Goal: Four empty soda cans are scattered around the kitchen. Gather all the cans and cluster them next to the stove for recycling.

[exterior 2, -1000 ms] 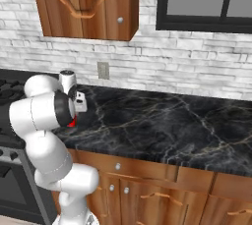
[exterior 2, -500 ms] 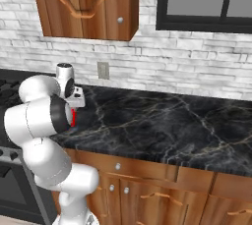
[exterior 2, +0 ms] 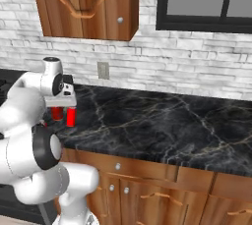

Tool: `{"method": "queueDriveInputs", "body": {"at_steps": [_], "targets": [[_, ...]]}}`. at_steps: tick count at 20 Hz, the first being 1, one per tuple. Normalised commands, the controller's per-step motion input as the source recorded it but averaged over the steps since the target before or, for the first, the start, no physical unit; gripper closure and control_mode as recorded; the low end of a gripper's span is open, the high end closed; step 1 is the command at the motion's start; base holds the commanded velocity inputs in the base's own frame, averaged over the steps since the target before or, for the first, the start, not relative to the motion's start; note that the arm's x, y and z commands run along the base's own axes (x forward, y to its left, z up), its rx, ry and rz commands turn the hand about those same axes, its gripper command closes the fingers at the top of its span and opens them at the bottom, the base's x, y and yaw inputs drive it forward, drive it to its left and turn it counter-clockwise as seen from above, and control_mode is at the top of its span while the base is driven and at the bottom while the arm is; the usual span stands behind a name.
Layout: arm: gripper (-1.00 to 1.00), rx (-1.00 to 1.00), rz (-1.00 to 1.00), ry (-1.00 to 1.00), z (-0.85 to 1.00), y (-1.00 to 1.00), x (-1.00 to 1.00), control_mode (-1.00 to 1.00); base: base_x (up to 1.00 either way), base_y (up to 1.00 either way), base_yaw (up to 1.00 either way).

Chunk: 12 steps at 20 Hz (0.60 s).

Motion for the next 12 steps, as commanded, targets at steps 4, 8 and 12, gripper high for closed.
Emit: {"method": "queueDriveInputs", "body": {"at_steps": [4,8,12], "targets": [[-1.0,0.04,0.0,-0.12,0.49,-0.29,-1.0,-1.0,0.0,0.0,0.0],[-1.0,0.04,0.0,-0.21,0.87,-0.33,-1.0,-1.0,0.0,0.0,0.0],[-1.0,0.04,0.0,-0.28,0.91,-0.36,-1.0,-1.0,0.0,0.0,0.0]]}}
